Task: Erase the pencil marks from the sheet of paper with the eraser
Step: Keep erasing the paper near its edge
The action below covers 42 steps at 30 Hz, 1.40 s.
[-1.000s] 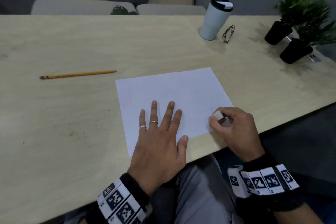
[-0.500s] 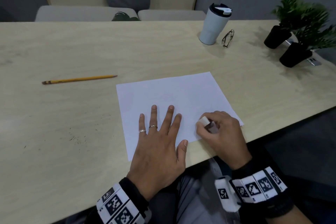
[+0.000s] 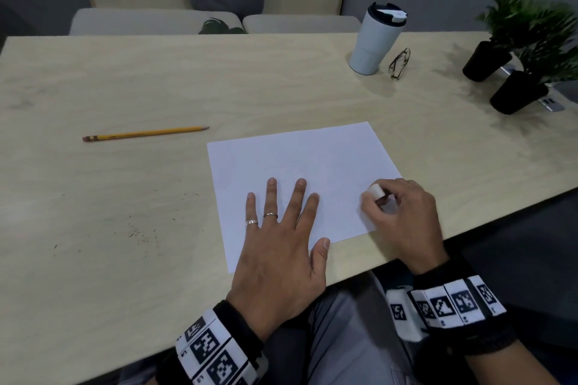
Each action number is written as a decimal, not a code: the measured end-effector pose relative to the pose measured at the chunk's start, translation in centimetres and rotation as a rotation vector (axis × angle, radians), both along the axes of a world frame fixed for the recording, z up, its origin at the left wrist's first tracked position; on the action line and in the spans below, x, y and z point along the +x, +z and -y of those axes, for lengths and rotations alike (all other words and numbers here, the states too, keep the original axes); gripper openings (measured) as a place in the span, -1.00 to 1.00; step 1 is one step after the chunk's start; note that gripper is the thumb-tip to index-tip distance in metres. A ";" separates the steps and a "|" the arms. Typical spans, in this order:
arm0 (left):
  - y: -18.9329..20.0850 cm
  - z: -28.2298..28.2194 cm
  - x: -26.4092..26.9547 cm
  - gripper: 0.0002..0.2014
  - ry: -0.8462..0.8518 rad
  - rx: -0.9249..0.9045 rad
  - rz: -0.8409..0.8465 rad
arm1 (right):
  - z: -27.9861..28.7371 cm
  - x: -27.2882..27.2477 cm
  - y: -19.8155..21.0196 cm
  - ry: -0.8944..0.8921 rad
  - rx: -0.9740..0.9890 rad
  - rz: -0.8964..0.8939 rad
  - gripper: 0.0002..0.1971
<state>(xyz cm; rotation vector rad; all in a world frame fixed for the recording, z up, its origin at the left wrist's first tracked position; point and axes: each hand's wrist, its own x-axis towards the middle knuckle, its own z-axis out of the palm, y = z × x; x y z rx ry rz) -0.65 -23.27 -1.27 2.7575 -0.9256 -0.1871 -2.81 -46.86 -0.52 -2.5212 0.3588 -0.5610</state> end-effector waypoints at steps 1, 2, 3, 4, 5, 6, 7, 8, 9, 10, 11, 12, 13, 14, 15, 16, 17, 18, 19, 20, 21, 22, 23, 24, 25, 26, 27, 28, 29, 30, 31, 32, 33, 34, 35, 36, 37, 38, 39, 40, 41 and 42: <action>-0.1 0.0 0.0 -0.30 -0.001 -0.002 -0.003 | -1.0 -0.2 0.2 0.047 0.019 -0.008 -0.76; -0.1 0.0 0.0 -0.30 0.001 -0.001 -0.002 | -2.3 -0.7 0.4 0.116 0.031 -0.024 -0.78; -0.1 0.0 0.0 -0.30 0.005 0.000 -0.002 | -3.4 -1.1 0.2 0.169 0.023 -0.043 -0.79; -0.2 0.1 0.0 -0.30 0.007 0.002 0.000 | -3.6 -1.3 0.0 0.186 0.026 -0.052 -0.78; -0.2 0.1 0.0 -0.30 0.007 0.003 0.001 | -2.8 -0.9 -0.1 0.162 0.057 -0.050 -0.76; -0.2 0.1 0.0 -0.30 0.006 0.004 0.001 | -1.5 -0.4 -0.3 0.103 0.076 -0.040 -0.75; -0.2 0.1 0.0 -0.30 0.006 0.005 0.003 | -0.4 0.0 -0.3 0.043 0.068 -0.029 -0.74; -0.2 0.1 0.0 -0.30 0.006 0.006 0.005 | 0.2 0.1 -0.2 0.005 0.056 -0.017 -0.74; -0.2 0.1 0.0 -0.30 0.004 0.009 0.005 | 0.3 0.0 0.0 -0.002 0.064 -0.005 -0.74; -0.2 0.0 0.0 -0.30 0.003 0.009 0.003 | -0.3 -0.3 0.3 0.025 0.081 -0.010 -0.75; -0.2 0.0 0.0 -0.30 0.004 0.008 0.003 | -1.4 -0.9 0.7 0.079 0.083 -0.022 -0.78; -0.2 0.0 0.0 -0.30 0.007 0.007 0.004 | -2.6 -1.6 0.8 0.139 0.077 -0.048 -0.79; -0.2 0.0 0.0 -0.30 0.007 0.008 0.004 | -3.1 -2.2 0.7 0.167 0.071 -0.073 -0.80; -0.1 0.1 0.0 -0.30 0.008 0.008 0.004 | -2.5 -2.3 0.5 0.160 0.083 -0.087 -0.80; -0.1 0.1 0.0 -0.29 0.007 0.007 0.003 | -1.2 -2.1 0.2 0.115 0.092 -0.087 -0.80; -0.1 0.2 0.0 -0.29 0.008 0.005 0.004 | 0.1 -1.8 0.0 0.060 0.080 -0.077 -0.80; -0.1 0.2 0.0 -0.29 0.009 0.002 0.004 | 0.9 -1.6 0.1 0.025 0.058 -0.064 -0.79; -0.1 0.1 0.0 -0.29 0.009 -0.001 0.005 | 1.1 -1.5 0.3 0.014 0.053 -0.050 -0.79; -0.1 0.1 0.0 -0.30 0.008 -0.006 0.007 | 0.6 -1.6 0.6 0.038 0.059 -0.043 -0.79; -0.2 0.0 0.0 -0.30 0.008 -0.010 0.010 | -0.5 -1.9 0.9 0.092 0.063 -0.047 -0.80; -0.2 0.0 0.0 -0.30 0.010 -0.012 0.012 | -1.9 -2.4 1.0 0.160 0.066 -0.059 -0.81; -0.3 0.1 0.0 -0.30 0.010 -0.014 0.011 | -2.8 -2.9 0.9 0.195 0.085 -0.078 -0.83; -0.3 0.1 0.0 -0.30 0.010 -0.013 0.010 | -2.5 -3.1 0.5 0.190 0.121 -0.095 -0.84; -0.3 0.1 0.0 -0.30 0.010 -0.011 0.011 | -1.6 -2.8 0.2 0.154 0.150 -0.104 -0.84; -0.4 0.1 0.0 -0.29 0.013 -0.008 0.014 | -0.5 -2.5 0.0 0.105 0.148 -0.104 -0.84; -0.4 0.1 0.0 -0.29 0.015 -0.008 0.016 | 0.4 -2.3 0.0 0.069 0.127 -0.099 -0.84; -0.3 0.1 -0.1 -0.29 0.016 -0.010 0.015 | 0.8 -2.1 0.1 0.047 0.108 -0.085 -0.84; -0.4 0.1 -0.1 -0.29 0.014 -0.010 0.015 | 0.6 -2.1 0.3 0.044 0.104 -0.071 -0.85; -0.4 0.1 -0.1 -0.29 0.012 -0.010 0.019 | -0.3 -2.2 0.6 0.068 0.094 -0.065 -0.85; -0.4 0.1 -0.1 -0.29 0.014 -0.011 0.024 | -1.4 -2.6 0.7 0.129 0.077 -0.064 -0.86; -0.4 0.1 -0.1 -0.29 0.016 -0.014 0.028 | -2.7 -3.2 0.7 0.189 0.065 -0.072 -0.86; -0.4 0.1 -0.1 -0.29 0.018 -0.017 0.030 | -3.1 -3.6 0.4 0.215 0.062 -0.081 -0.85; -0.4 0.2 -0.1 -0.29 0.018 -0.017 0.031 | -2.6 -3.5 0.1 0.207 0.083 -0.084 -0.84; -0.4 0.2 -0.1 -0.29 0.016 -0.016 0.031 | -1.6 -3.4 -0.2 0.174 0.100 -0.077 -0.83; -0.4 0.2 -0.1 -0.29 0.015 -0.015 0.031 | -0.6 -3.2 -0.3 0.139 0.101 -0.061 -0.83; -0.4 0.1 -0.2 -0.29 0.016 -0.016 0.032 | 0.1 -3.1 -0.3 0.115 0.087 -0.045 -0.83; -0.4 0.1 -0.2 -0.29 0.017 -0.020 0.031 | 0.2 -3.1 -0.2 0.101 0.085 -0.035 -0.85; -0.4 0.1 -0.1 -0.29 0.018 -0.026 0.030 | -0.1 -3.1 -0.1 0.107 0.106 -0.028 -0.86; -0.4 0.1 -0.1 -0.29 0.018 -0.031 0.029 | -0.8 -3.3 0.0 0.130 0.142 -0.031 -0.87; -0.4 0.1 -0.1 -0.29 0.018 -0.032 0.029 | -1.5 -3.5 0.0 0.161 0.179 -0.041 -0.87; -0.4 0.1 -0.1 -0.29 0.018 -0.031 0.029 | -1.8 -3.8 -0.2 0.176 0.203 -0.051 -0.87; -0.4 0.2 -0.1 -0.29 0.017 -0.030 0.030 | -1.5 -3.9 -0.3 0.163 0.218 -0.055 -0.85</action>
